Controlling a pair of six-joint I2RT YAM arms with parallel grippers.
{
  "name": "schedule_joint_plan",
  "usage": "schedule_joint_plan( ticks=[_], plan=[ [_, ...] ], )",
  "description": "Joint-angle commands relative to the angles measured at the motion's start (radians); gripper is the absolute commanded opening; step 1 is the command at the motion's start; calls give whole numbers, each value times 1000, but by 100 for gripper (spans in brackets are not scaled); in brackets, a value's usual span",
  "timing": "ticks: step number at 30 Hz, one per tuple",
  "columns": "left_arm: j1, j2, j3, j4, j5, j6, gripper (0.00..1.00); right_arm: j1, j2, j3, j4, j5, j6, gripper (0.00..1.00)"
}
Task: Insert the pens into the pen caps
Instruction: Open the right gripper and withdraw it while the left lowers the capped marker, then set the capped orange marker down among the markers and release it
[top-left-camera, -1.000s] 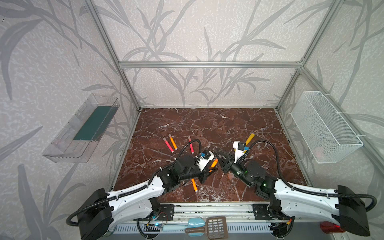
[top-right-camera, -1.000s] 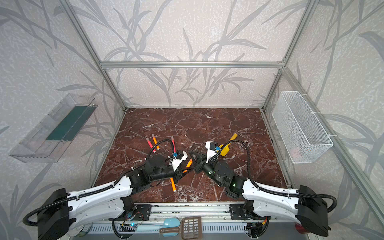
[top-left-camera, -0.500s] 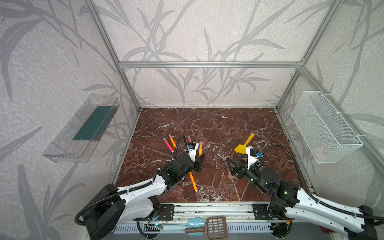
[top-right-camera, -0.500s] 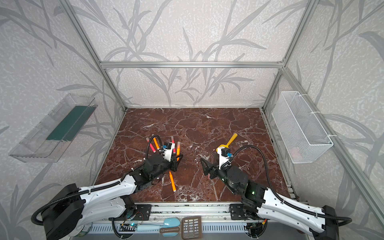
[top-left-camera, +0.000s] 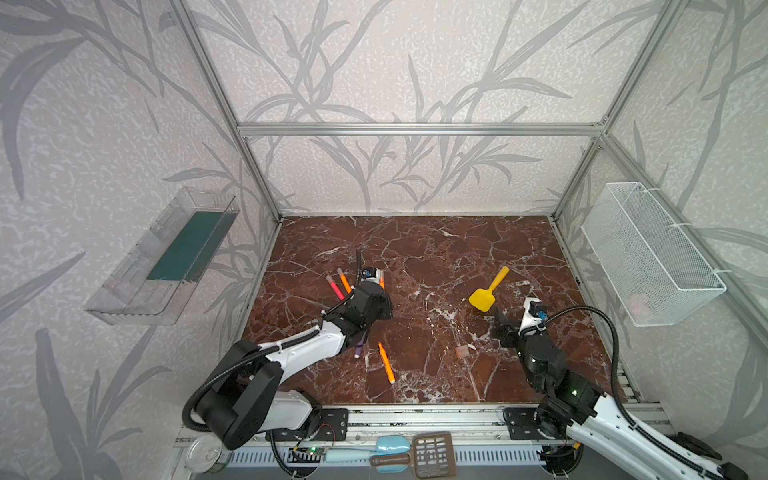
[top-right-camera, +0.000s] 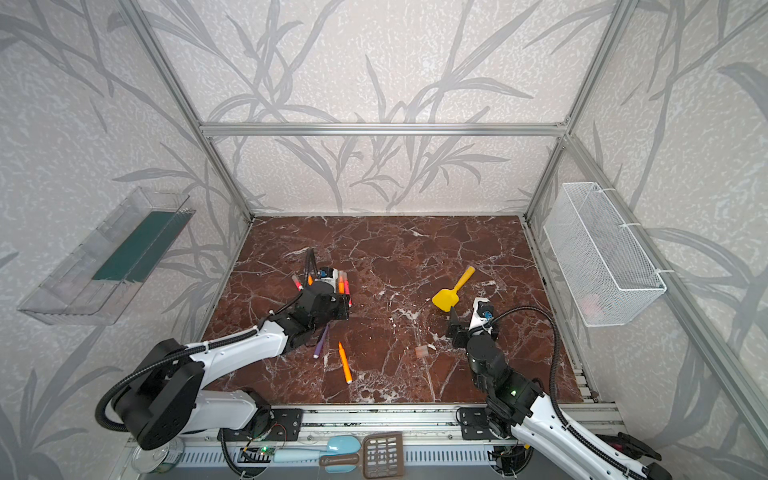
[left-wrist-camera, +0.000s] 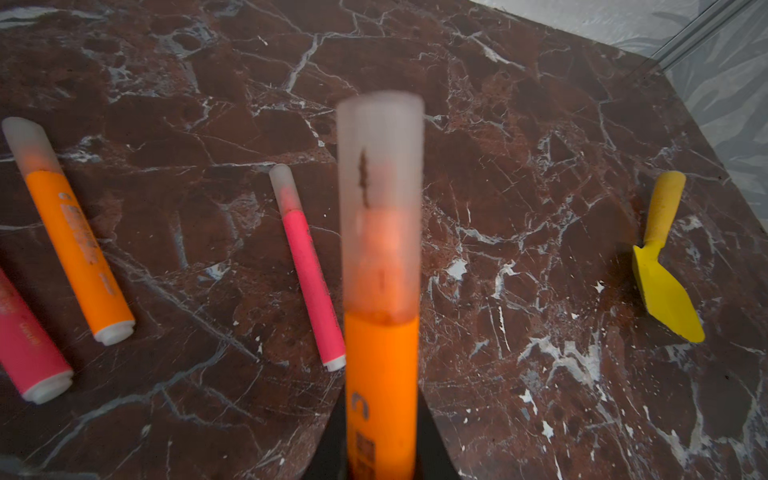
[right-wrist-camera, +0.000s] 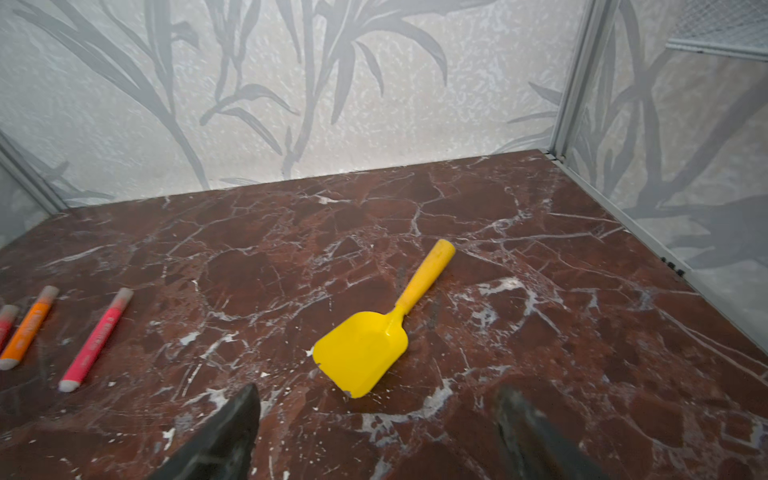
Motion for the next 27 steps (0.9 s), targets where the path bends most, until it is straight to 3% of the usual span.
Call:
schedule_joint_plan(
  ticks=[1, 7, 10, 13, 19, 27],
  plan=[
    [25, 67, 58, -74, -31, -24, 0, -23, 36, 5, 68, 0, -11, 86],
    [135, 245, 138, -67, 21, -45, 0, -25, 150, 43, 84, -10, -8, 86],
    [175, 306, 196, -141, -35, -83, 0, -25, 209, 69, 78, 5, 5, 86],
    [185, 345, 245, -195, -73, -69, 0, -25, 272, 94, 78, 9, 12, 86],
    [192, 414, 289, -196, -32, -61, 0, -27, 349, 129, 70, 19, 21, 86],
    [201, 471, 335, -223, -20, -71, 22, -28, 337, 124, 73, 17, 22, 86]
  ],
)
